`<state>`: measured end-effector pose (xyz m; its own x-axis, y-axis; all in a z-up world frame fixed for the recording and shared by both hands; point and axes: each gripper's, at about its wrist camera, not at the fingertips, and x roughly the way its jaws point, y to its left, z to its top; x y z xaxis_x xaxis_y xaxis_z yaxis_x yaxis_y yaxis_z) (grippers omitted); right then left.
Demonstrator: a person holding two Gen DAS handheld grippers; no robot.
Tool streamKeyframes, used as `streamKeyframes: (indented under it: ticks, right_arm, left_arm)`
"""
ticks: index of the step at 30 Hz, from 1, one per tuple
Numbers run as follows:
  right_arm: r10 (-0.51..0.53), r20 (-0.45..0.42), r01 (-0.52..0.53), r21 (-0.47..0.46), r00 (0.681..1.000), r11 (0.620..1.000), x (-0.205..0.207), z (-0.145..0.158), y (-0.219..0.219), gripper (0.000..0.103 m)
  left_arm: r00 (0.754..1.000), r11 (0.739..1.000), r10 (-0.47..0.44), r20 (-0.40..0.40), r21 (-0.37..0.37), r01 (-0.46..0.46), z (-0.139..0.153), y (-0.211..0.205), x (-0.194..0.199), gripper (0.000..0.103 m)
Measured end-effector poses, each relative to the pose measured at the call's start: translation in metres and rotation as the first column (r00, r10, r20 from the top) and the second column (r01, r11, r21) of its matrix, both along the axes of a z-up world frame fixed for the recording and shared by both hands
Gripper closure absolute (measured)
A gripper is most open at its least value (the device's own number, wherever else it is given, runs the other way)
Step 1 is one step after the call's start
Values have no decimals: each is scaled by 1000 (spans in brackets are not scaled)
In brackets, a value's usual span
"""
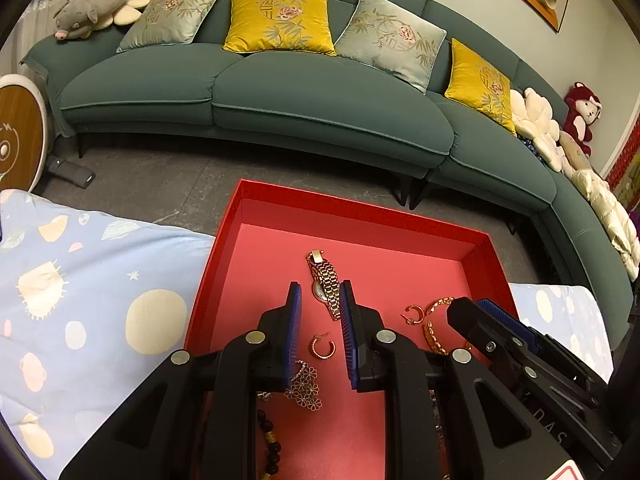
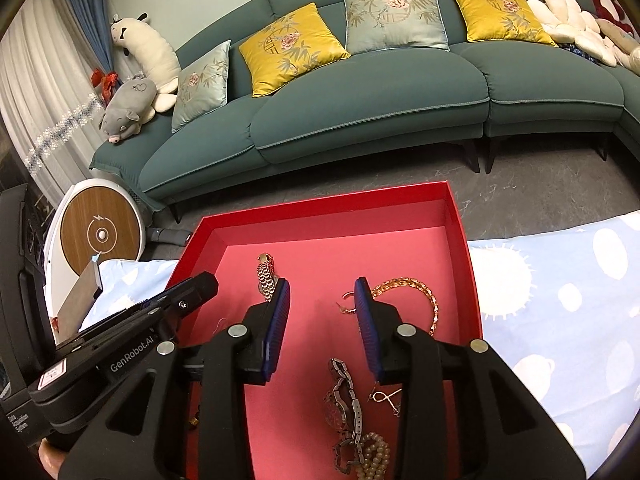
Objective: Organize jewelry
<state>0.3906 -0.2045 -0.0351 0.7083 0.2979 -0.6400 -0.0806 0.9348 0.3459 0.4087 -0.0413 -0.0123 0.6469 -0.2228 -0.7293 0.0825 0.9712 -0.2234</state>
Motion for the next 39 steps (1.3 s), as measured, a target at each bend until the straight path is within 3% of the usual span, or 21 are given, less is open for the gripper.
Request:
streamKeyframes:
  ticks: [8,15,19,24,30,39]
  right_arm:
    - [2,6,-2,-29,1000,1000,-3,6,5,70]
    - [5,27,-3,-95,1000,996,-27,36,11,70]
    - [4,56,3,-130,998,992,-54,65,16,70]
    - [2,93,12,-158,996,987,-94,101,19,70]
    - [-15,118,32,-138,993,990,-149,135,15,70]
    - [-8,132,30,-162,991,986,-228,145,20,66]
  left_arm:
    - [1000,998,-3,4,58,3,5,-7,-5,86]
    - [998,988,-35,42,153,29,39,-16,-35,86]
    - [997,985,-40,70,172,27,67,-15,-62,86]
    - [995,990,-29,94,137,16,101,-12,-102,86]
    - [988,981,-69,140,188,42,138,-18,-160,86]
    - [989,984,-70,132,171,47,135,-9,-236,82]
